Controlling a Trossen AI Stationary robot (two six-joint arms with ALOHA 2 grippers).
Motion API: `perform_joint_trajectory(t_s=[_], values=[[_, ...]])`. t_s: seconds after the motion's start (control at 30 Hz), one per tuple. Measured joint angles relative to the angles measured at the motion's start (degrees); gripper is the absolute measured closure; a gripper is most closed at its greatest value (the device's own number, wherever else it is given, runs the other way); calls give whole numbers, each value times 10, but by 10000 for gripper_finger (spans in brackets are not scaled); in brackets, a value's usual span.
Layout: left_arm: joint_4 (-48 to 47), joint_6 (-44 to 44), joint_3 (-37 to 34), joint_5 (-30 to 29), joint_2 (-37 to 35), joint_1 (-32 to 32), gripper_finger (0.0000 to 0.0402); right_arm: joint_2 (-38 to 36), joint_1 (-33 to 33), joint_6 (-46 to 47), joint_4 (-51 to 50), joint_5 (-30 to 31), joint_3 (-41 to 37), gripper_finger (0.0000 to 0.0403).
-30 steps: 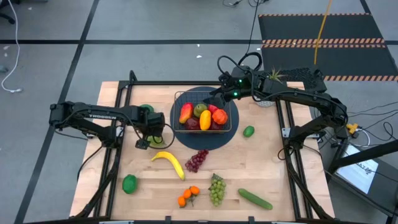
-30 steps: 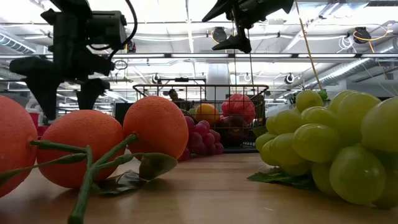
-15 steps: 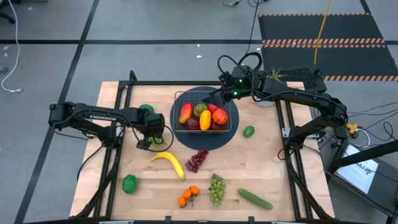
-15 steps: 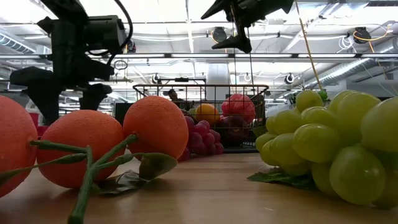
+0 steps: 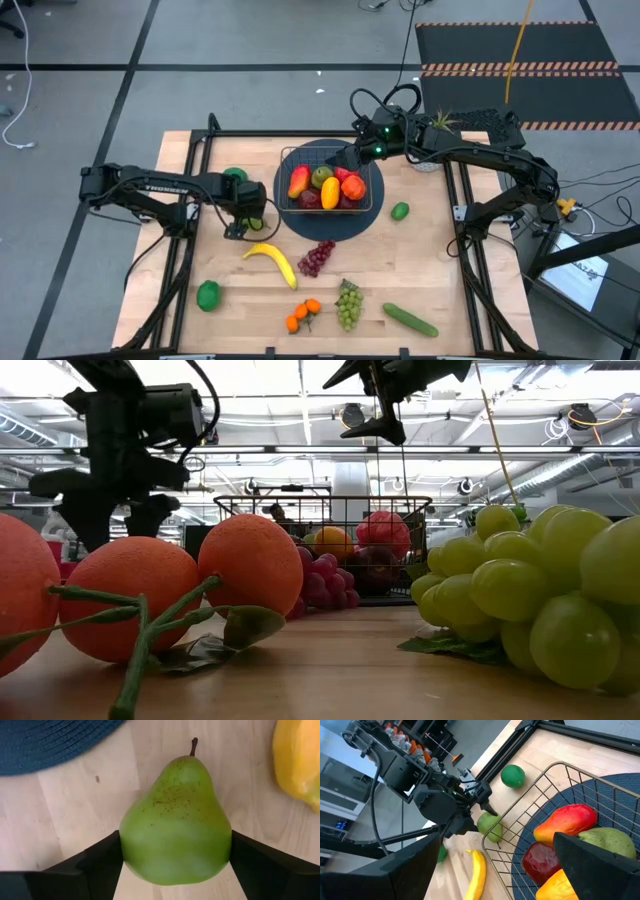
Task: Build produce basket
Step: Put the green pear into the wire basket
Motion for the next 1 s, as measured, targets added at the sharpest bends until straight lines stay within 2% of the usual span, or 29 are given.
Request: perform_joint_trajectory(t_s=[0.23, 0.37, 0.5, 0.67, 0.87, 1.0], values=[[-25, -113, 53, 35, -4, 0, 79, 0, 1, 11, 0, 0, 0, 23], [-48, -169, 97, 97, -11, 0, 89, 0, 3, 11, 0, 0, 0, 23], [-46, -226, 137, 158, -31, 0, 80, 0, 3, 11, 0, 0, 0, 23], [-32, -269, 189, 201, -76, 0, 77, 0, 3, 10, 0, 0, 0, 23], [-20, -293, 257, 208, -131, 0, 87, 0, 3, 11, 1, 0, 0, 23], [24, -316, 286, 208, -163, 0, 75, 0, 3, 12, 3, 0, 0, 23]])
